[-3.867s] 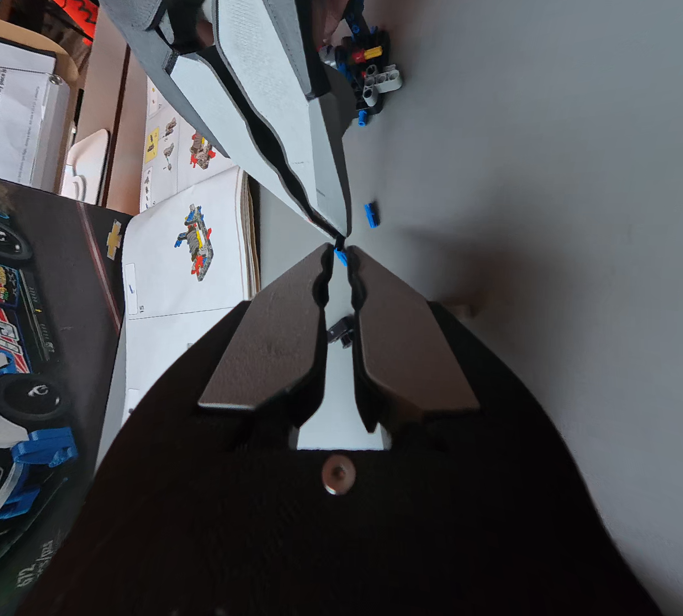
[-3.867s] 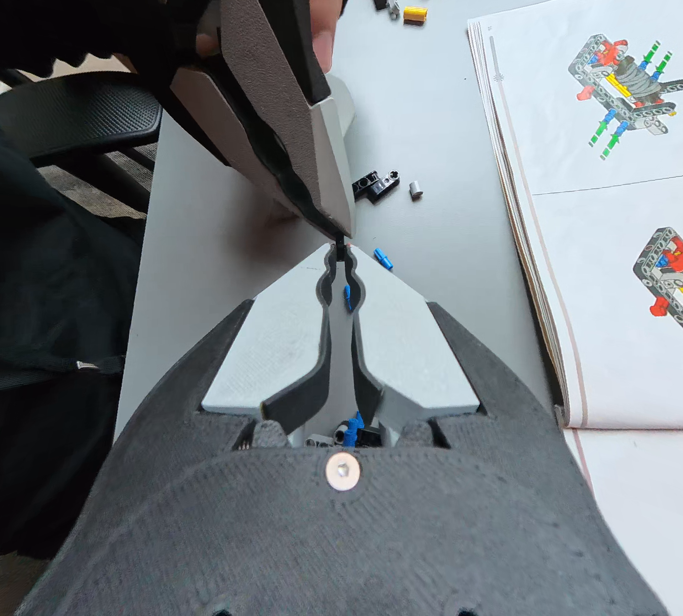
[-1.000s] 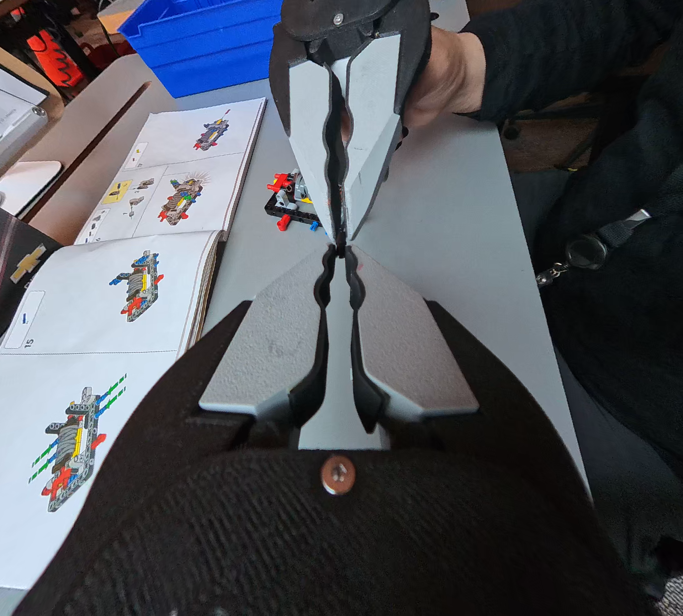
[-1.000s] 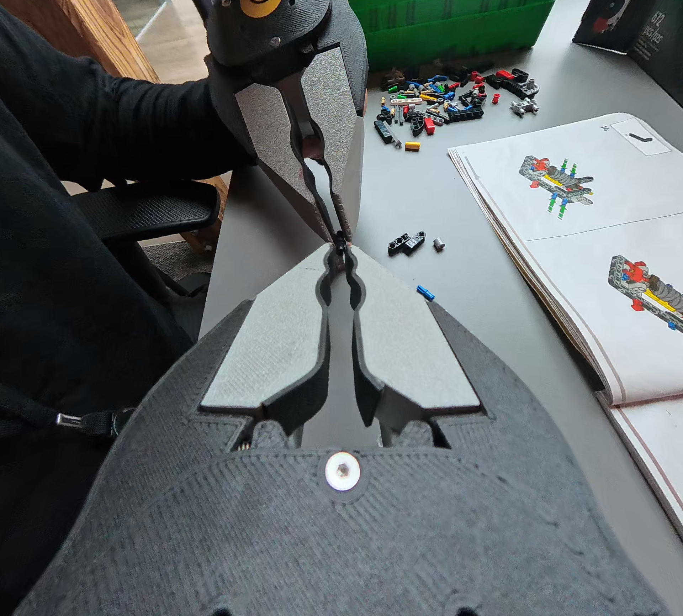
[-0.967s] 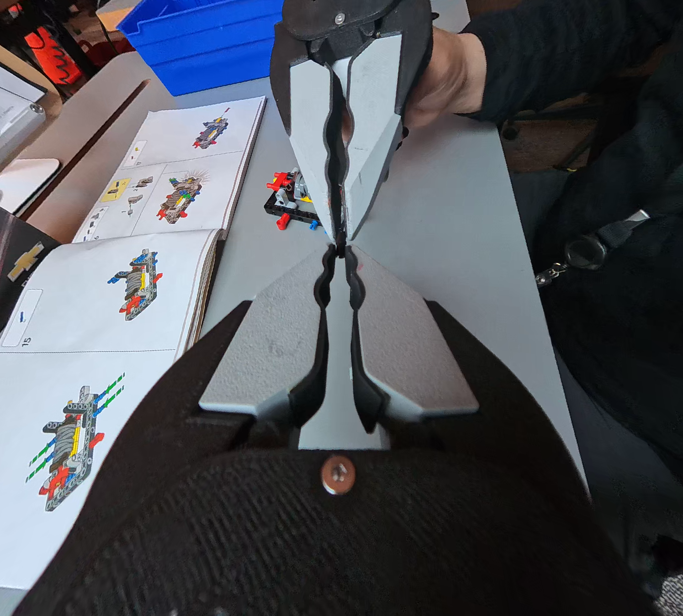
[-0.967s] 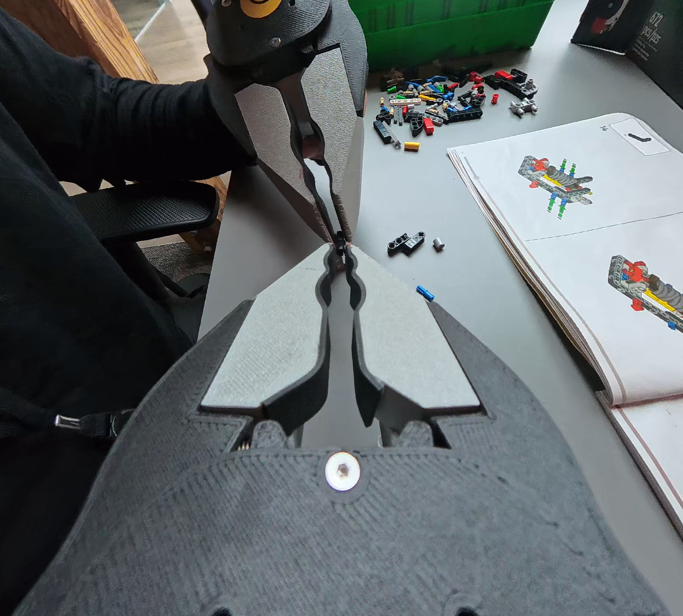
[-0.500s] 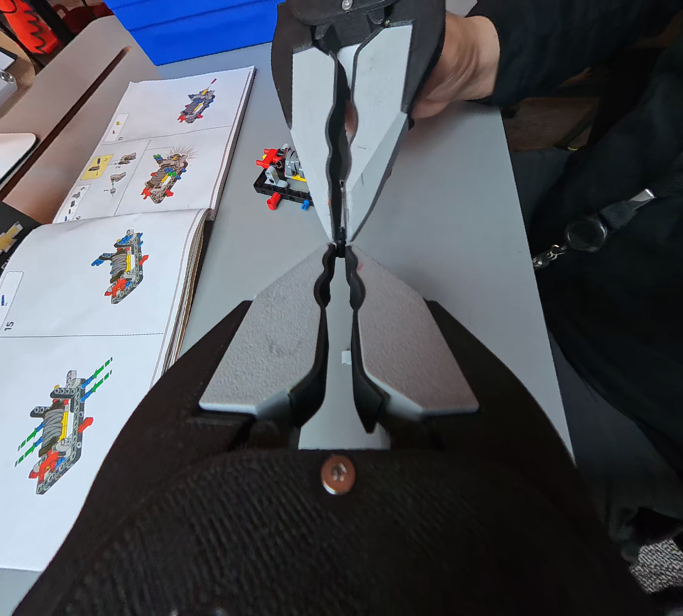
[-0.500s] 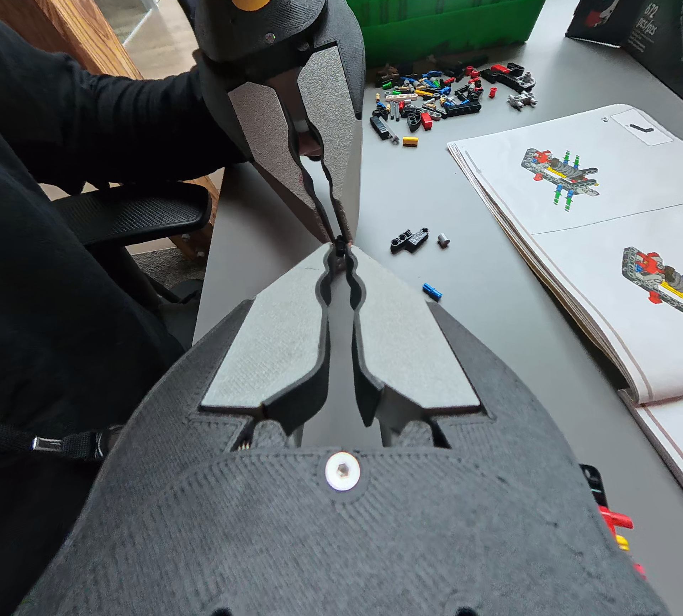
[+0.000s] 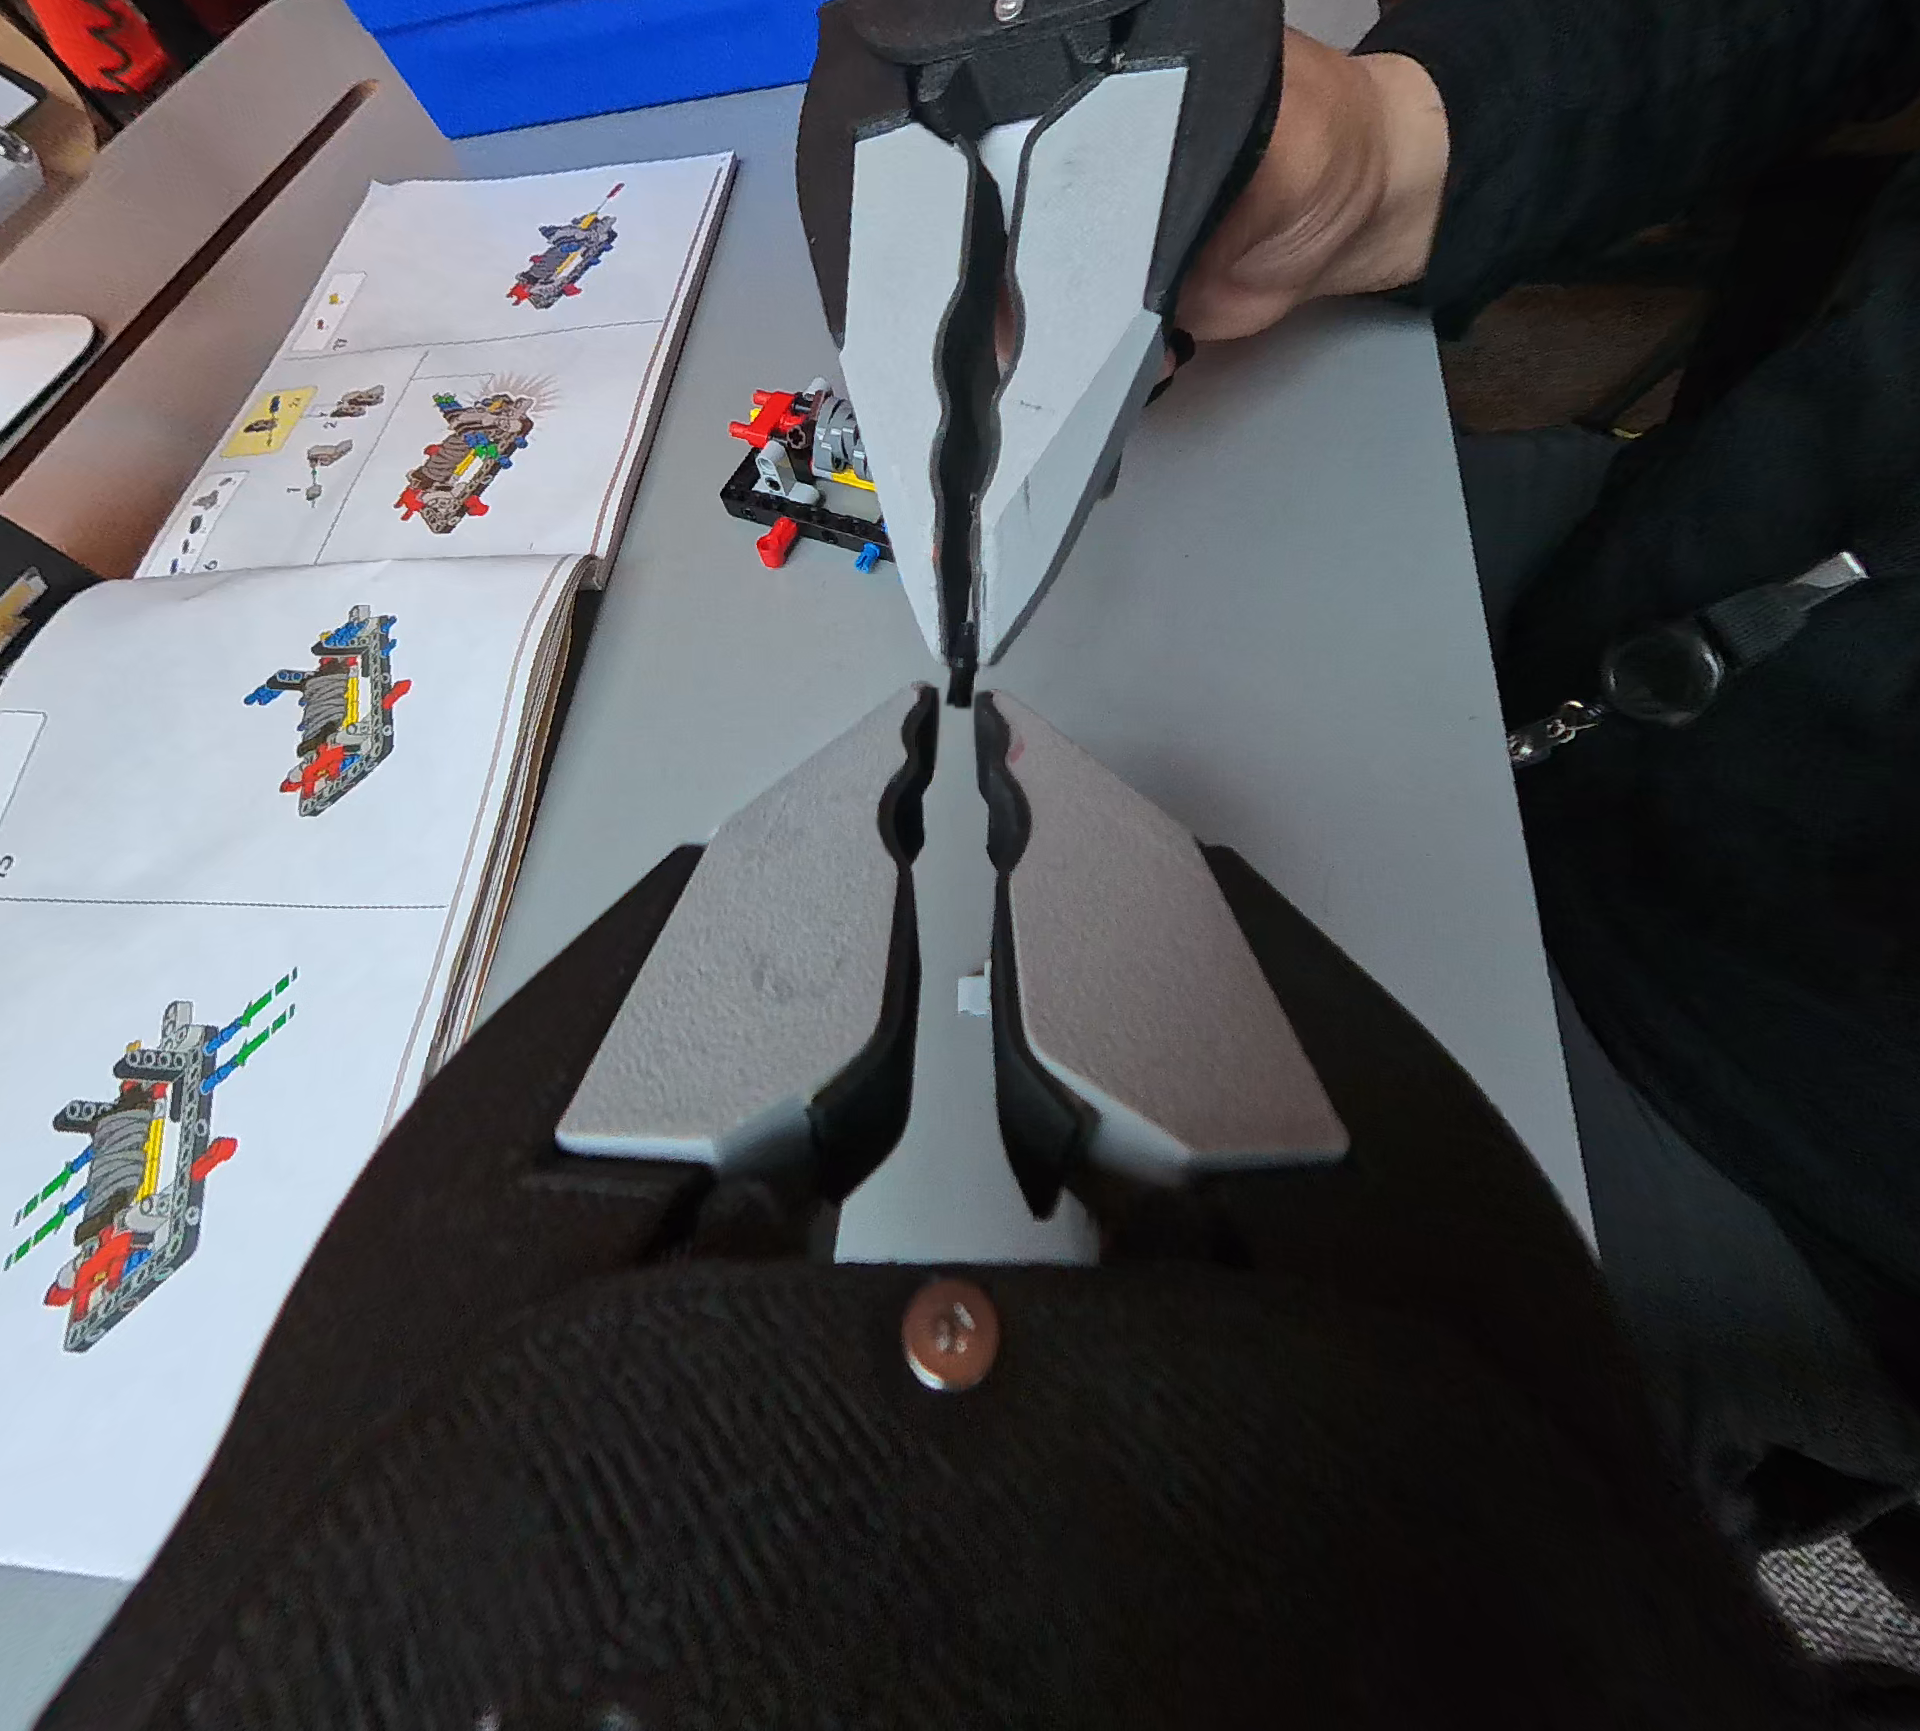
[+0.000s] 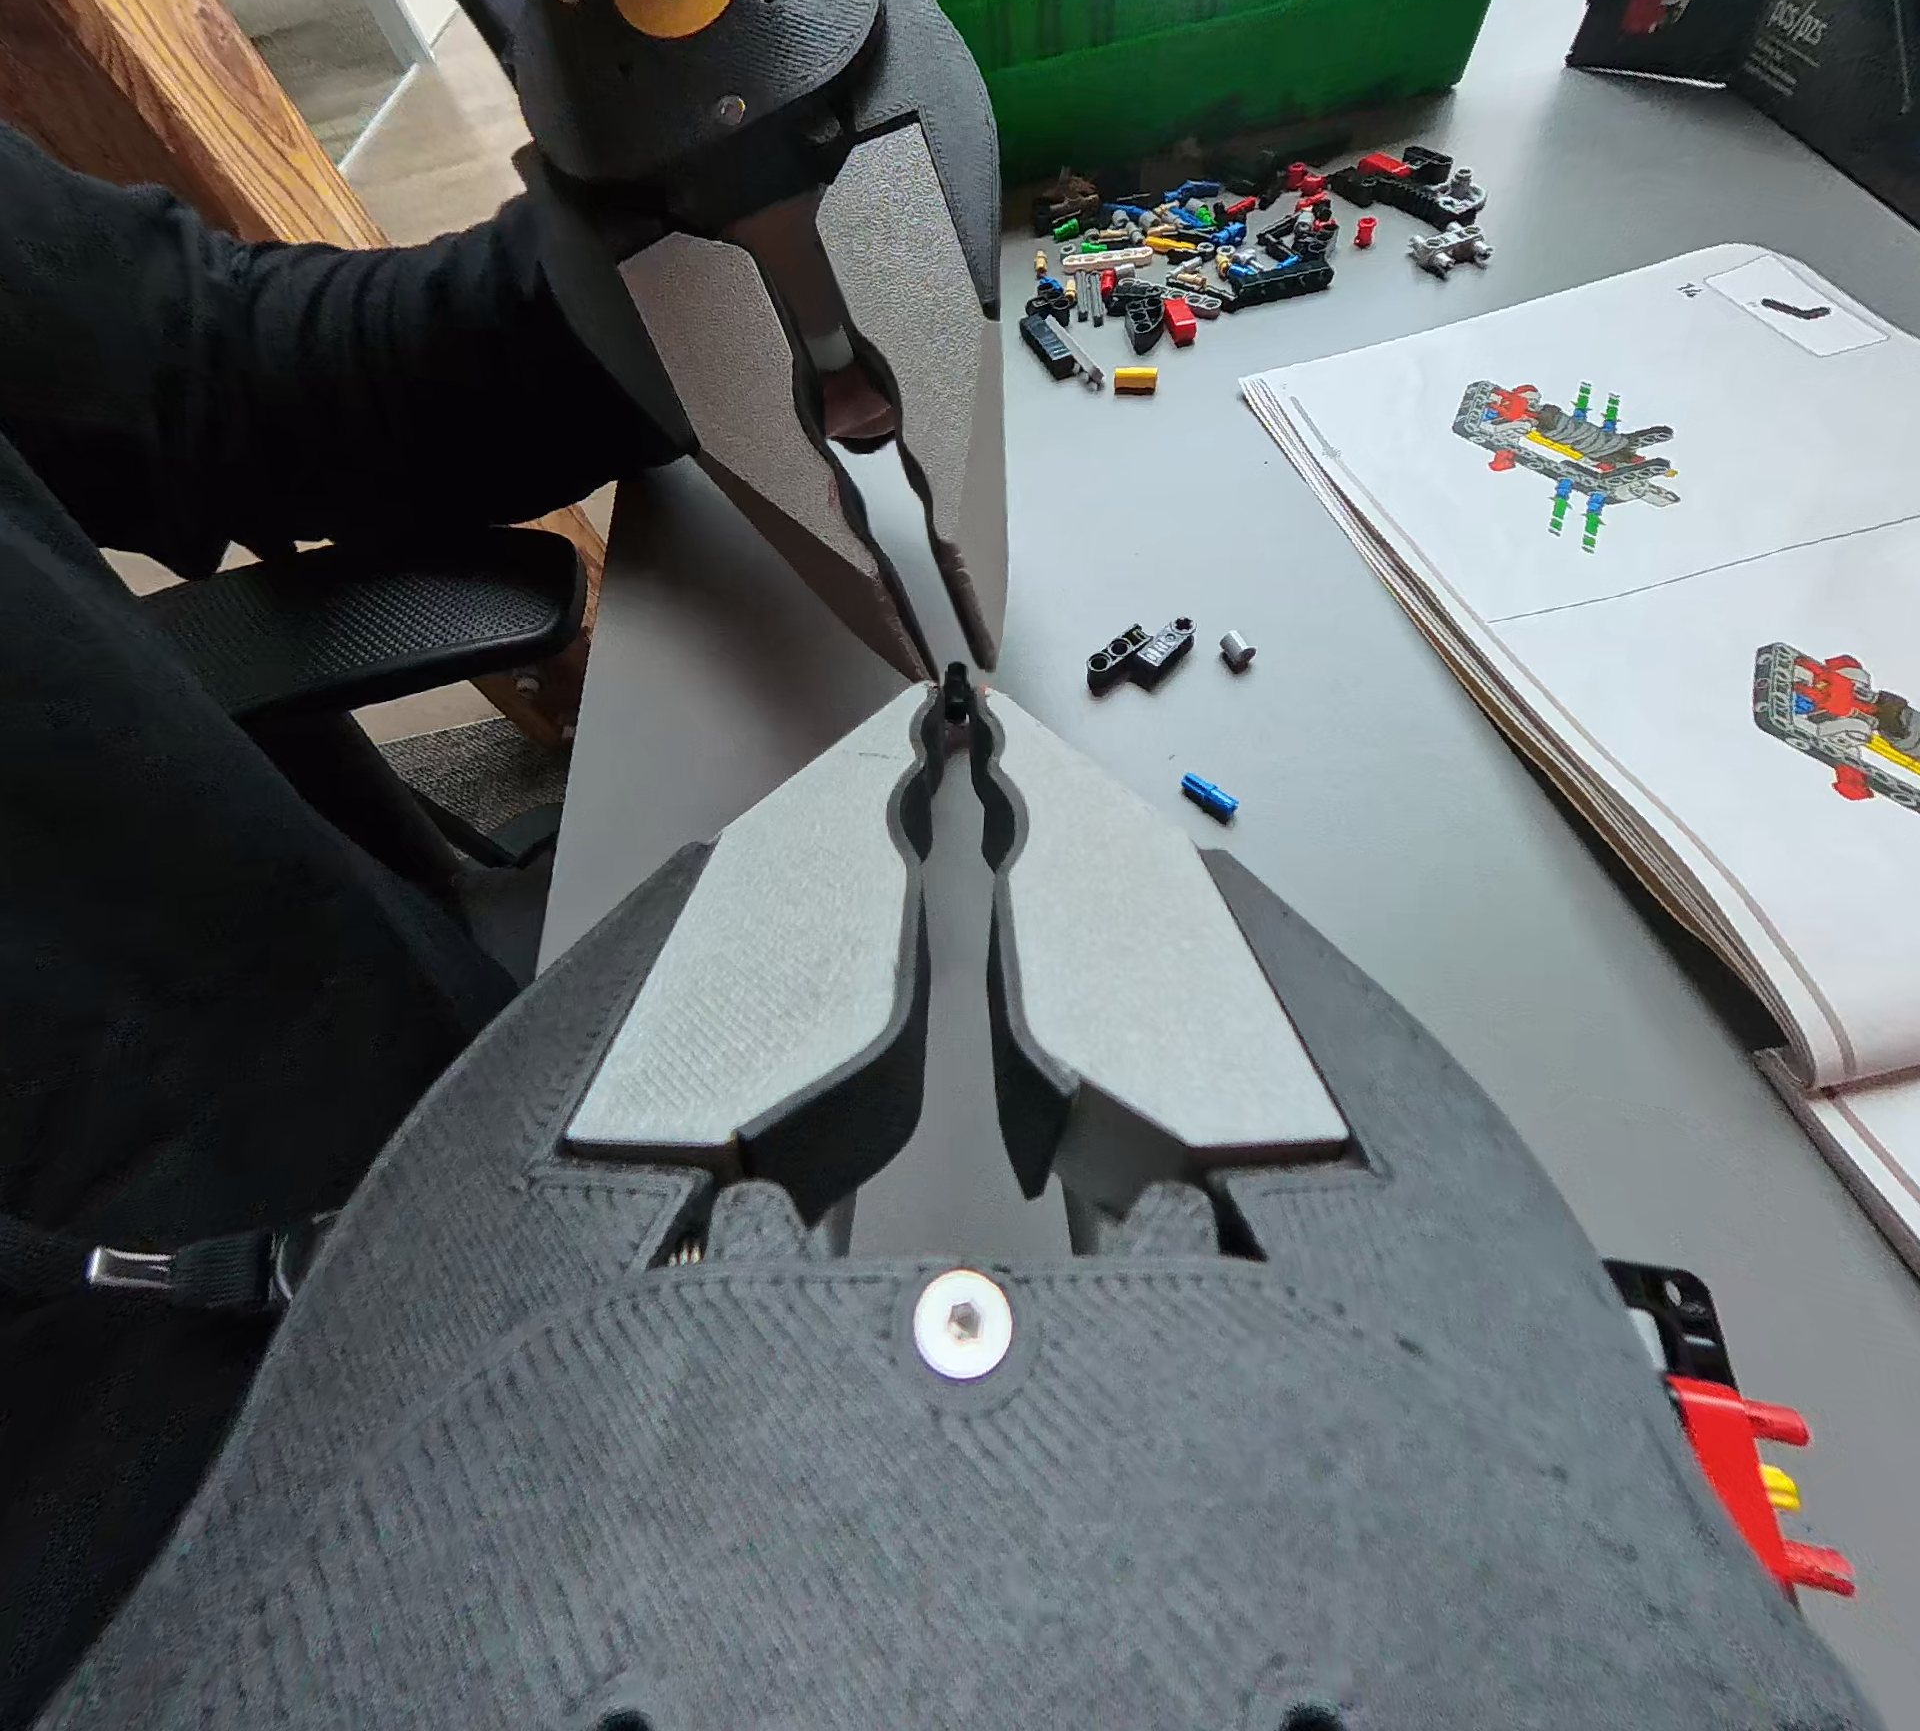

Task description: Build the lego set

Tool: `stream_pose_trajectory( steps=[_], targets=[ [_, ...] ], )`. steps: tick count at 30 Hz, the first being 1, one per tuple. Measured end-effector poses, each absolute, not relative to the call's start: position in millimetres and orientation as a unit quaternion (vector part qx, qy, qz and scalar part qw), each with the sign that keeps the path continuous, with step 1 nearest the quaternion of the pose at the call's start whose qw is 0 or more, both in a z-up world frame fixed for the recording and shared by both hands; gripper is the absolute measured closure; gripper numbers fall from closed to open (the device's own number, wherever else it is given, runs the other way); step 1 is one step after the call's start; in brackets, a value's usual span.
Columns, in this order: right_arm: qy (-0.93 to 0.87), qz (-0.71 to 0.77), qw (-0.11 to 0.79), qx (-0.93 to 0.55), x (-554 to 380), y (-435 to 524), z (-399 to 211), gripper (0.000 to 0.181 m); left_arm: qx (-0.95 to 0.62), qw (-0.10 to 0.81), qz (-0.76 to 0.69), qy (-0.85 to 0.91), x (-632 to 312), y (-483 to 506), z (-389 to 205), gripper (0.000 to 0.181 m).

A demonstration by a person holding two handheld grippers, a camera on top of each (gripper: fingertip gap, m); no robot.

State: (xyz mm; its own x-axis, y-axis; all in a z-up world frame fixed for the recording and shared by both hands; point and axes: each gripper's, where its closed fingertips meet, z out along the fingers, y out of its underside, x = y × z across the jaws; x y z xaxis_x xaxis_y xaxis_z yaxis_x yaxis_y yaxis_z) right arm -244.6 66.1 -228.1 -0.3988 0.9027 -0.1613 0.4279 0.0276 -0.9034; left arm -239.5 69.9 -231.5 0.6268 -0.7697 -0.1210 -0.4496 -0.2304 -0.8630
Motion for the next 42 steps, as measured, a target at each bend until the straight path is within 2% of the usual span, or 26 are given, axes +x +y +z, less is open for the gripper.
stream_pose_trajectory(
  steps=[10, 18, 27, 30, 32, 34, 38, 42],
  targets=[
    [-0.676, 0.49, 0.235, -0.497, -237.1, 69.0, -236.3, 0.18, -0.803, 0.431, -0.154, 0.383, -273.2, 53.5, -252.1, 0.159],
    [-0.677, 0.491, 0.226, -0.499, -225.5, 69.0, -240.7, 0.18, -0.786, 0.404, -0.118, 0.452, -294.4, 37.0, -267.6, 0.157],
    [-0.674, 0.492, 0.219, -0.505, -211.6, 70.3, -246.9, 0.18, -0.756, 0.325, -0.081, 0.563, -286.7, 46.4, -296.5, 0.139],
    [-0.676, 0.493, 0.218, -0.503, -208.7, 69.6, -246.7, 0.18, -0.744, 0.312, -0.104, 0.582, -276.3, 43.9, -299.2, 0.146],
    [-0.678, 0.492, 0.216, -0.502, -207.0, 68.7, -246.9, 0.18, -0.751, 0.301, -0.113, 0.576, -271.1, 41.6, -301.4, 0.162],
    [-0.682, 0.489, 0.214, -0.5, -205.0, 68.0, -247.2, 0.18, -0.778, 0.297, -0.113, 0.542, -267.0, 41.1, -302.4, 0.167],
    [-0.692, 0.486, 0.204, -0.492, -200.9, 64.8, -247.4, 0.18, -0.885, 0.264, -0.136, 0.359, -267.5, 38.5, -303.6, 0.174],
    [-0.701, 0.486, 0.189, -0.487, -201.1, 58.7, -250.2, 0.18, -0.917, 0.235, -0.245, 0.21, -252.1, 27.5, -300.8, 0.174]
  ],
)
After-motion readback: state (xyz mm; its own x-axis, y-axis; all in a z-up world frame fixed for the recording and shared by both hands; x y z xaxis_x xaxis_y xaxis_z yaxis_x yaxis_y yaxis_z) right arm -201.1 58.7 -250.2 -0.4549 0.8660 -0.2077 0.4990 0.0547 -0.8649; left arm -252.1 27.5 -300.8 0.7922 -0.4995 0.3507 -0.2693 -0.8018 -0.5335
